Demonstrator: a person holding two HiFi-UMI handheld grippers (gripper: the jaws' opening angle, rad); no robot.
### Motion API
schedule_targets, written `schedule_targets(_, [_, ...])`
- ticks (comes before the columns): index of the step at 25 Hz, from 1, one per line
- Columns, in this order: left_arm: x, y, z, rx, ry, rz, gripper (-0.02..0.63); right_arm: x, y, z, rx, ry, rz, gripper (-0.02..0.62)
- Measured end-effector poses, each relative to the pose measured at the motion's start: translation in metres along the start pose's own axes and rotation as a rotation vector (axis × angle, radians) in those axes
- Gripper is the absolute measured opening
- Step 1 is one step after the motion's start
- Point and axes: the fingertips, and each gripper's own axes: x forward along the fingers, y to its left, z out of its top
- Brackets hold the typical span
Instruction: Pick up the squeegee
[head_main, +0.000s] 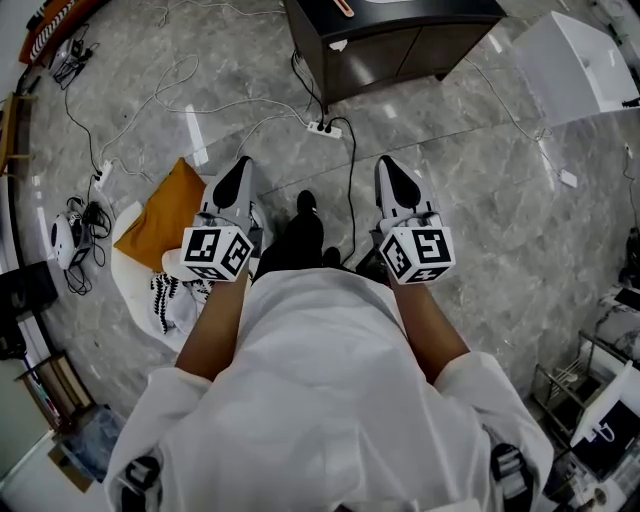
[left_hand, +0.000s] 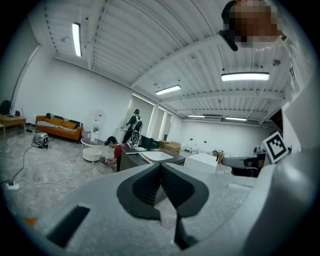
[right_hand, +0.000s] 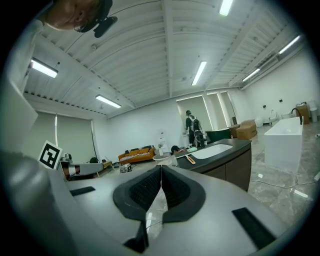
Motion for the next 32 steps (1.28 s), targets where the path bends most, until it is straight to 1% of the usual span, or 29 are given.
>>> schedule_targets(5, [0.054,0.035,0.003,-0.057,0.015,0.003,0.015,0.049,-0.027,0.019,-0.012,0.016,-0.03,0.015])
schedule_targets(10, [0.115,0.063,0.023,-0.064,0.02,-0.024,0.014,0.104,-0.046,0.04,-0.017,0.023,-0.041,0.014])
schedule_targets(15, [0.168,0.084,0.056,-0.069,-0.021,-0.074,0.014,0.157,-0.063,0.058,-0.008,0.007,-0.071,0.014])
schedule_targets(18, [0.197,0.099,0.068,-0.069,-0.027,-0.096,0.014,0.183,-0.073,0.067,0.003,-0.01,-0.08,0.014])
schedule_targets(22, [0.236,0.121,0.076,-0.072,-0.027,-0.081,0.014,0.212,-0.09,0.073,0.002,-0.004,-0.073,0.014])
schedule_targets(28, [0.312,0.137,0.082,-0.062,-0.008,-0.072,0.014,0.269,-0.14,0.074,0.037,0.004,-0.074,0.014])
schedule_targets(32, [0.362,0.137,0.096,-0.057,0.002,-0.066,0.014,0.31,-0.18,0.098,0.041,-0.014,-0.07,0.014])
